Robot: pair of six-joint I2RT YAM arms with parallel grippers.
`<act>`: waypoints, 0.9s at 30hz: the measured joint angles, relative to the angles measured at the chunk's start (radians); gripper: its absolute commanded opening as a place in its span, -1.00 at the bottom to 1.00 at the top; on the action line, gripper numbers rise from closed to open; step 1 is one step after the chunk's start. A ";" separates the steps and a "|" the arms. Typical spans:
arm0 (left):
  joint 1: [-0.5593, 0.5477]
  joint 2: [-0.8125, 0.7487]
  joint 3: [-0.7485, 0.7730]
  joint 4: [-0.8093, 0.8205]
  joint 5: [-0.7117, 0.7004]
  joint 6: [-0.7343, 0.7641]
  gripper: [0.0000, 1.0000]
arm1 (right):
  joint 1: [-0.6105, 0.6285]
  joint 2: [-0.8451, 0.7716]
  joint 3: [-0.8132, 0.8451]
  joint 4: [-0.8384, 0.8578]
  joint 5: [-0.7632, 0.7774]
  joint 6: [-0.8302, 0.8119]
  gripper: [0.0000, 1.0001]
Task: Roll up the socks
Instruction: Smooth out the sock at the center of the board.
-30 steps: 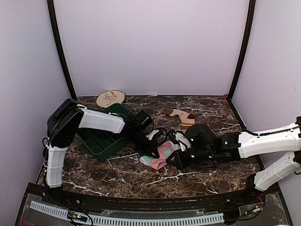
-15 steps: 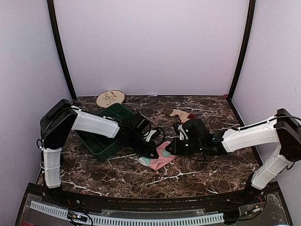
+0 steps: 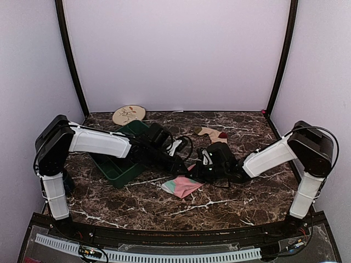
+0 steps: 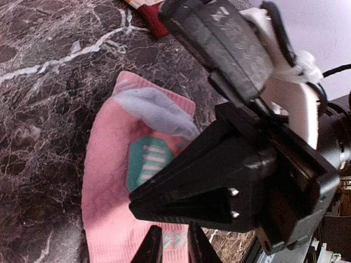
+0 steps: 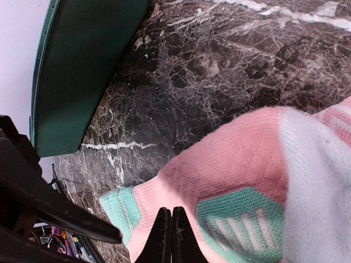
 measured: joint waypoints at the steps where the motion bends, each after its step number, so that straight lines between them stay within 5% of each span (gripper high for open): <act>1: -0.002 -0.010 -0.005 0.004 0.002 0.002 -0.59 | -0.003 0.000 0.000 0.003 -0.002 0.002 -1.00; 13: -0.085 -0.047 -0.151 0.064 0.020 0.023 -0.58 | -0.037 0.063 0.000 0.032 -0.041 0.007 -1.00; 27: -0.085 0.031 -0.153 0.098 0.026 0.023 -0.67 | -0.066 0.092 -0.026 0.132 -0.100 0.051 -1.00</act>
